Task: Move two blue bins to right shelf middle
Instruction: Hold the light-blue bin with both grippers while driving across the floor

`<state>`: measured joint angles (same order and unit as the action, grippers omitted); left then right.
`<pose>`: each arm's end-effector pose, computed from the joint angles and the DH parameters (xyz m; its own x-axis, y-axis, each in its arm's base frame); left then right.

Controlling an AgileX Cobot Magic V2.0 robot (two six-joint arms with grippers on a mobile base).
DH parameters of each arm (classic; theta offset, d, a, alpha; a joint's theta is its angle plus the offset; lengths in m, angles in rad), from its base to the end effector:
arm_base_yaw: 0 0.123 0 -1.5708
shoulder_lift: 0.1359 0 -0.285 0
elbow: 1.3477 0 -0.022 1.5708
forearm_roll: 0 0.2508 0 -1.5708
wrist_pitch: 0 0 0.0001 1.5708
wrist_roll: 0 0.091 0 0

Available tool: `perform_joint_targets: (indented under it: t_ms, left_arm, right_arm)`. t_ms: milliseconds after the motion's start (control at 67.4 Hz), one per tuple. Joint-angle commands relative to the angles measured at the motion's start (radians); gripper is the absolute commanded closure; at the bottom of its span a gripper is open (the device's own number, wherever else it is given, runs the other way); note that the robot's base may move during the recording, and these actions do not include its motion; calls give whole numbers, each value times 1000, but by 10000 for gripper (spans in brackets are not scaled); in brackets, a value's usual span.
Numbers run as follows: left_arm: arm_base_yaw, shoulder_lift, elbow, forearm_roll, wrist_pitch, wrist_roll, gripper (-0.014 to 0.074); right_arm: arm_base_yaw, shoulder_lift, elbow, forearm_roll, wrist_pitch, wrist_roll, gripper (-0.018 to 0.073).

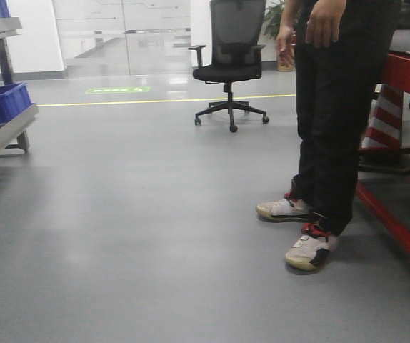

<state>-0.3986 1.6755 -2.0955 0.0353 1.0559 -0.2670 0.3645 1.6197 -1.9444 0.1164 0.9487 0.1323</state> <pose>0.3274 -0.1348 0.4933 -0.5555 -0.0340 -0.8308 0.2338 0.9525 -0.1953 0.3252 0.1333 0.4776 -0.5514 0.0016 -0.8342 -0.3276 0.9192 0.2184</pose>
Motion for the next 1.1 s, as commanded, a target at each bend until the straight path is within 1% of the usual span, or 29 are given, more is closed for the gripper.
perform_joint_targets:
  t_ms: [0,1083]
  left_arm:
    - [-3,-14,-14,-20,-79,34,707]
    - [-3,-14,-14,-20,-79,34,707]
  right_arm:
    - [-3,-23,-19,22,-97,-7,713]
    - [-3,-23,-19,22,-97,-7,713]
